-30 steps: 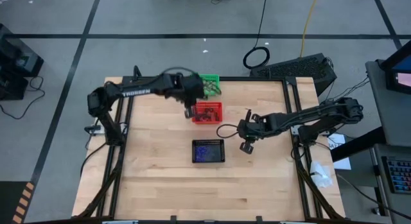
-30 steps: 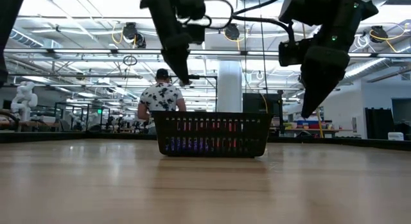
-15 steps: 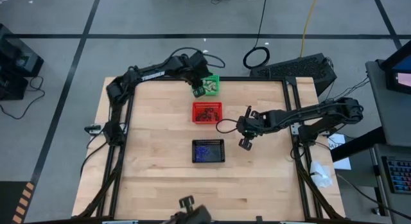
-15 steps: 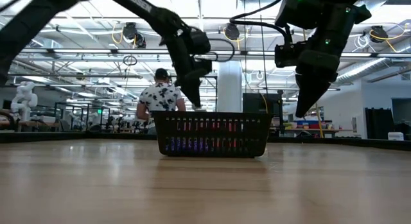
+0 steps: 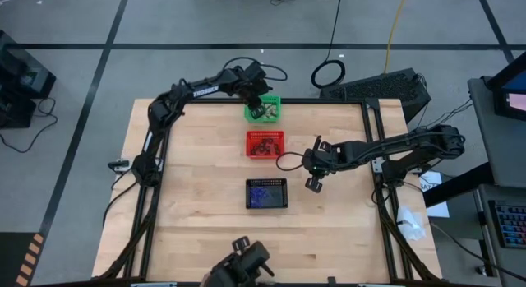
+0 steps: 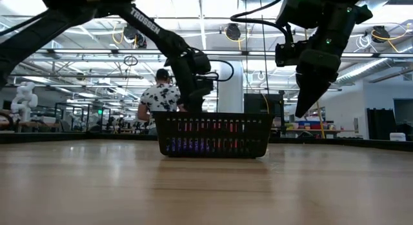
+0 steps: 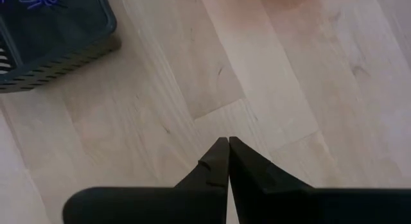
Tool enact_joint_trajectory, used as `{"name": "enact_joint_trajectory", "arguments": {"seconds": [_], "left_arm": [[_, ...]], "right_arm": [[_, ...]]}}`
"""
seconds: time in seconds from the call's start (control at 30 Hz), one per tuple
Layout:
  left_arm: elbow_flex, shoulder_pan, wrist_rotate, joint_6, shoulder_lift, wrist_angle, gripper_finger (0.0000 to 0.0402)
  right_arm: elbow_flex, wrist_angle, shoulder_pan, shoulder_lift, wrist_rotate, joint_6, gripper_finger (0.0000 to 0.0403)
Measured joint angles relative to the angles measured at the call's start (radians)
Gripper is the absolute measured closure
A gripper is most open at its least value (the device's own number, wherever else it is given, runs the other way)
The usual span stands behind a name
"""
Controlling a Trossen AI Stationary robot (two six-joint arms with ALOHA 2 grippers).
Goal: Sort Halloween decoration
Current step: Put the white skull toy into the green basket, then return to Home Position
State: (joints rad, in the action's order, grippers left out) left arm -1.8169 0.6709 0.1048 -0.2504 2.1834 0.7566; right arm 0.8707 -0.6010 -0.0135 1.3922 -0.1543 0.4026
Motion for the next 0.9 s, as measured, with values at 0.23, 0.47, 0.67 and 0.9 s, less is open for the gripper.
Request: {"name": "enact_joint_trajectory", "arguments": {"seconds": [0.23,0.47,0.67,0.9], "left_arm": [[0.000,0.016,0.026,0.005,0.021,-0.002,0.0360],[0.000,0.016,0.026,0.008,0.021,0.001,0.0359],[0.000,0.014,0.024,0.008,0.017,0.038,0.0311],[0.000,0.010,-0.041,0.015,-0.030,0.082,0.0249]], "right_arm": [[0.000,0.000,0.000,0.000,-0.001,-0.004,0.0403],[0.000,0.000,0.000,0.000,-0.001,-0.004,0.0403],[0.000,0.000,0.000,0.000,-0.002,-0.004,0.0403],[0.000,0.000,0.003,0.000,-0.001,-0.014,0.0403]]}}
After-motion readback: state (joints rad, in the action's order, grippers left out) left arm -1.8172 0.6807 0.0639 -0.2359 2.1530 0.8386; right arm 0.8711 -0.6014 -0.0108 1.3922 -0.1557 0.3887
